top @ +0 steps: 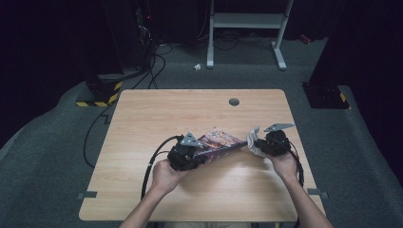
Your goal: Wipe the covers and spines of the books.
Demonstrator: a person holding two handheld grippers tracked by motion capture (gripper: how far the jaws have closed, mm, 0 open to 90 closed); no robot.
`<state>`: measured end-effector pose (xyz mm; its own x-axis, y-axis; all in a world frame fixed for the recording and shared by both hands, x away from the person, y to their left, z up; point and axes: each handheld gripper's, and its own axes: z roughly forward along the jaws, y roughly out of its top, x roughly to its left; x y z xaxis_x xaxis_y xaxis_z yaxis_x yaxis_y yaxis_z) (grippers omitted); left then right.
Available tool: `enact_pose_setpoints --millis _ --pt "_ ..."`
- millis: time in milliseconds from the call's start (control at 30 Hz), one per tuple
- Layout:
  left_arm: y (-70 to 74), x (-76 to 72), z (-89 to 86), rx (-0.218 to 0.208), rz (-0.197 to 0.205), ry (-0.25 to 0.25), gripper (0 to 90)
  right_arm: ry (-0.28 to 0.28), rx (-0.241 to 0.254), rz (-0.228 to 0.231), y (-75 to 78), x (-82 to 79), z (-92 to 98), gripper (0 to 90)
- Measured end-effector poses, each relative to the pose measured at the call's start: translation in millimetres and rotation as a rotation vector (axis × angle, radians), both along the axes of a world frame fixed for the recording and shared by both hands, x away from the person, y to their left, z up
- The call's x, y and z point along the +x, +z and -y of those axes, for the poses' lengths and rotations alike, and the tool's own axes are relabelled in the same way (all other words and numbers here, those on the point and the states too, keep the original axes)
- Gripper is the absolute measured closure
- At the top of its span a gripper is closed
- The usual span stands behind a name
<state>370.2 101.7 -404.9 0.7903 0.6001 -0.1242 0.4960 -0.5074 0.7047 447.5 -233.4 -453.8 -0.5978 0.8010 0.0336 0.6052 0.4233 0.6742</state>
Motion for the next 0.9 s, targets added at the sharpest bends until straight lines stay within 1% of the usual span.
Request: enact_pose_setpoints --millis 67,167,300,433,533,567,633,767,800,833,900 --pt "-0.2 -0.6 -1.6 -0.012 -0.001 0.005 84.0 -0.016 0.009 -0.017 -3.1 1.1 5.2 82.0" --pt "-0.8 -1.0 -3.9 -0.014 0.002 0.003 83.9 -0.026 0.002 -0.039 -7.0 1.8 8.7 82.0" --pt "-1.4 -1.3 -8.0 -0.033 0.008 0.009 83.9 -0.029 -0.010 -0.051 -9.9 1.8 10.3 81.9" --pt "0.3 -1.4 -14.1 -0.069 0.014 0.025 83.9 -0.027 -0.033 -0.061 -13.8 0.5 12.8 81.9" --pt "0.7 0.4 -15.8 -0.077 0.014 0.028 83.9 -0.030 -0.042 -0.061 -15.6 -2.5 16.2 81.7" --pt "0.8 1.2 -15.7 -0.079 0.020 0.029 83.9 -0.033 -0.046 -0.064 -16.1 -3.8 17.5 81.6" --pt "0.3 2.3 -15.0 -0.088 0.027 0.035 83.9 -0.031 -0.069 -0.066 -17.2 -6.0 20.3 81.3" --pt "-0.7 6.2 -14.2 -0.104 0.031 0.041 84.0 -0.023 -0.096 -0.086 -18.7 -9.9 23.8 81.4" --pt "-0.4 7.4 -14.4 -0.108 0.038 0.041 84.0 -0.017 -0.109 -0.089 -18.9 -11.1 24.1 81.4" --pt "-0.4 7.7 -14.4 -0.116 0.039 0.045 84.0 -0.010 -0.127 -0.090 -18.9 -13.2 23.6 81.4" --pt "-0.1 9.2 -15.3 -0.136 0.045 0.050 84.0 -0.003 -0.140 -0.088 -18.7 -14.8 23.3 81.0"
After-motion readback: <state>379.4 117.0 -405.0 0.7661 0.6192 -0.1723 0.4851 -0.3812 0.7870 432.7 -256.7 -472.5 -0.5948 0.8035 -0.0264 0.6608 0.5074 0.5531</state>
